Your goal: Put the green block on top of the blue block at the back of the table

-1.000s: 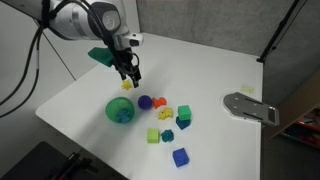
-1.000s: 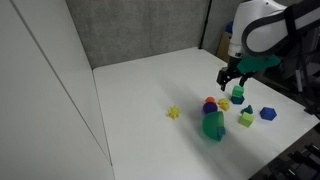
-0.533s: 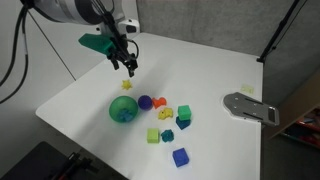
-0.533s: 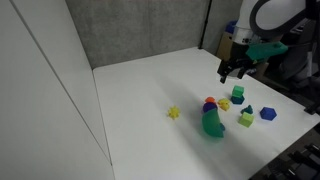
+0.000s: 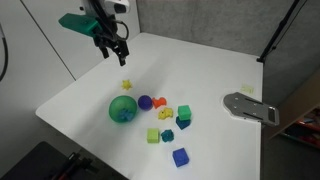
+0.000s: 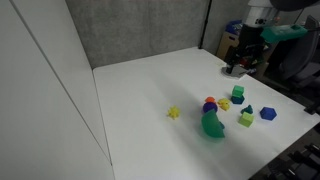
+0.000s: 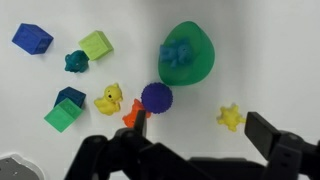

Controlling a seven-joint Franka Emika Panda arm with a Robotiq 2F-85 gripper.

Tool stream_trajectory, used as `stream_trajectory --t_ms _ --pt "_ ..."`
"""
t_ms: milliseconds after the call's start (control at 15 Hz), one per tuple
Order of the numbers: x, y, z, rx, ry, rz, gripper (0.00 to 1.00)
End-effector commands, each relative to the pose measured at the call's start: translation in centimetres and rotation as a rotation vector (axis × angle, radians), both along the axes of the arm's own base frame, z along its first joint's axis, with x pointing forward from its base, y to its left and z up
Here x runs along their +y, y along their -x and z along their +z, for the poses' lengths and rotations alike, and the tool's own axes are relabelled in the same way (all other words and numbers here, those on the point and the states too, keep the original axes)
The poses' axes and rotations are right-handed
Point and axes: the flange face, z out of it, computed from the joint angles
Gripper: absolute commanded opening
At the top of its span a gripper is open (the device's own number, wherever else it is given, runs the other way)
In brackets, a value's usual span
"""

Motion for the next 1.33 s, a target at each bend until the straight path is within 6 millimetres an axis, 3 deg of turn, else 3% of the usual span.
stream_trajectory --t_ms 0,200,467,1267 --pt "-0.1 1.6 3.2 -0.039 -0.009 -0.014 1.00" --pt "-0.3 1.8 5.1 -0.061 -0.024 -0.009 1.00" --pt "-0.6 2.0 6.1 -0.069 -0.023 -0.016 1.00" --pt "-0.3 1.3 5.4 -0.074 -0.007 -0.004 1.00"
